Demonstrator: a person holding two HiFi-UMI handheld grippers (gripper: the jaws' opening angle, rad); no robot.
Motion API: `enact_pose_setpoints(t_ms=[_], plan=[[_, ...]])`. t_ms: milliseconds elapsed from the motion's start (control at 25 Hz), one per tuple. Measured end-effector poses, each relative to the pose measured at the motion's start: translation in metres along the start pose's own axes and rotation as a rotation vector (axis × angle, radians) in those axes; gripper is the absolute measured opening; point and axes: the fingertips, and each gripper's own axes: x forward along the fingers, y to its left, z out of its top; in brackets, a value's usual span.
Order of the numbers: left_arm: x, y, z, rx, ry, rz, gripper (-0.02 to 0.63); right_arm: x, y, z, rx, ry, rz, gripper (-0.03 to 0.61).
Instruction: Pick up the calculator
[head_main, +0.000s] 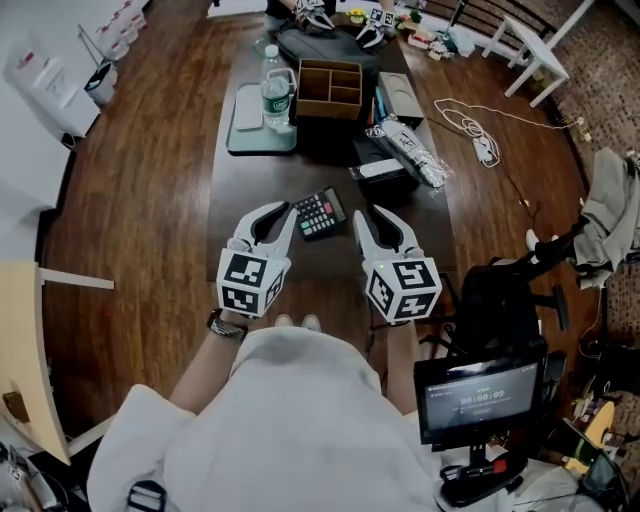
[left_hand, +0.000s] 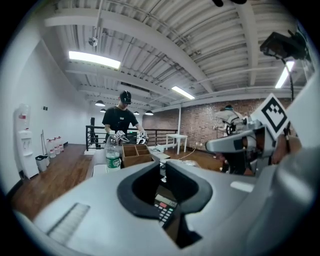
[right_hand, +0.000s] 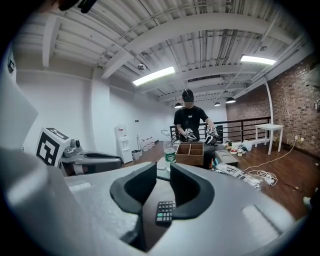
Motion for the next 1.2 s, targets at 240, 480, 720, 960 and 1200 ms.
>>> enact_pose_setpoints(t_ms=[240,480,720,960,1200], plan=[[0.008,0.011,-0.018,-0.038,0.032,-0.044,0.062,0.012,0.006,-0.014,0.057,0.045,0.001,0.092],[0.029,0.012,-0.054,-0.081,0.140,-0.082,0.094,0.035,-0.003,-0.044,0.124,0.128,0.029,0.094],[0.062,0.009,-0.076,-0.070,0.247,-0.123,0.109,0.070,-0.016,-0.072,0.158,0.232,0.089,0.112],[0.094,0.007,-0.105,-0.105,0.357,-0.171,0.120,0.094,-0.044,-0.112,0.244,0.333,0.085,0.130],[0.111,0.017,-0.141,-0.082,0.488,-0.182,0.126,0.112,-0.065,-0.157,0.309,0.423,0.082,0.130]])
